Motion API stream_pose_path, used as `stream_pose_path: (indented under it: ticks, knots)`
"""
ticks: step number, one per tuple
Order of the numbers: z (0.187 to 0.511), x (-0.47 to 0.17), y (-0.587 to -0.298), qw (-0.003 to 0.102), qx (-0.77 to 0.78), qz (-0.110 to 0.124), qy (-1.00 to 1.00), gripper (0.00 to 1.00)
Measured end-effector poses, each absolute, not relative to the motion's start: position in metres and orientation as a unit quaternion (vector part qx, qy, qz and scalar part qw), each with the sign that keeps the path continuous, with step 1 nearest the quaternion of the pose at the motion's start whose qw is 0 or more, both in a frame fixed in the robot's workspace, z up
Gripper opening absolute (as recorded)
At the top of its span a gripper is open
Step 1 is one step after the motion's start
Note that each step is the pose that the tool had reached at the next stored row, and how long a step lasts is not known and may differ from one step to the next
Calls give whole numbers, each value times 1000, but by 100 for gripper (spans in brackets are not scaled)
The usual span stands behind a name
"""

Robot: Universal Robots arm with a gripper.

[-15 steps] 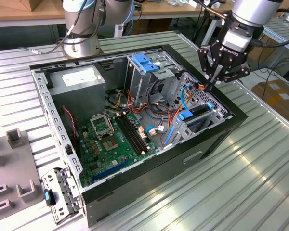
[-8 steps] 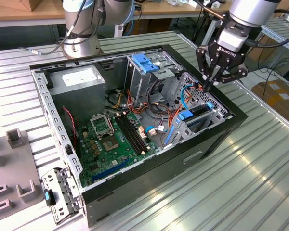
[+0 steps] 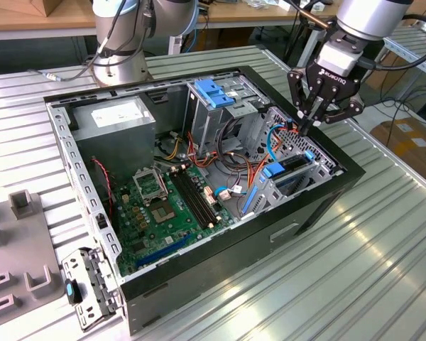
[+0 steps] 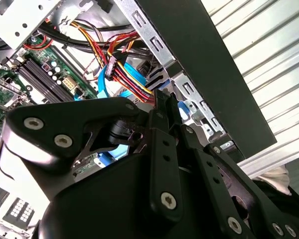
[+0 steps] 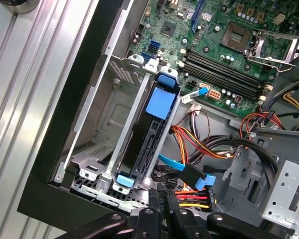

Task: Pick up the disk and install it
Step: 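Insert the first disk wire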

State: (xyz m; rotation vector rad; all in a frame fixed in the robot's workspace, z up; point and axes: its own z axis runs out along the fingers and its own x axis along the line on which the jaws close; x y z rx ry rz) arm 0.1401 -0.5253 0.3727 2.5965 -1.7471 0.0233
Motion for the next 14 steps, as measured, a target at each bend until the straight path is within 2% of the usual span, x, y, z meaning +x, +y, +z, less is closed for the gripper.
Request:
stream_pose_path:
  ticks: [14]
  knots:
    - [373,140,-525,6,826,7,-563,17]
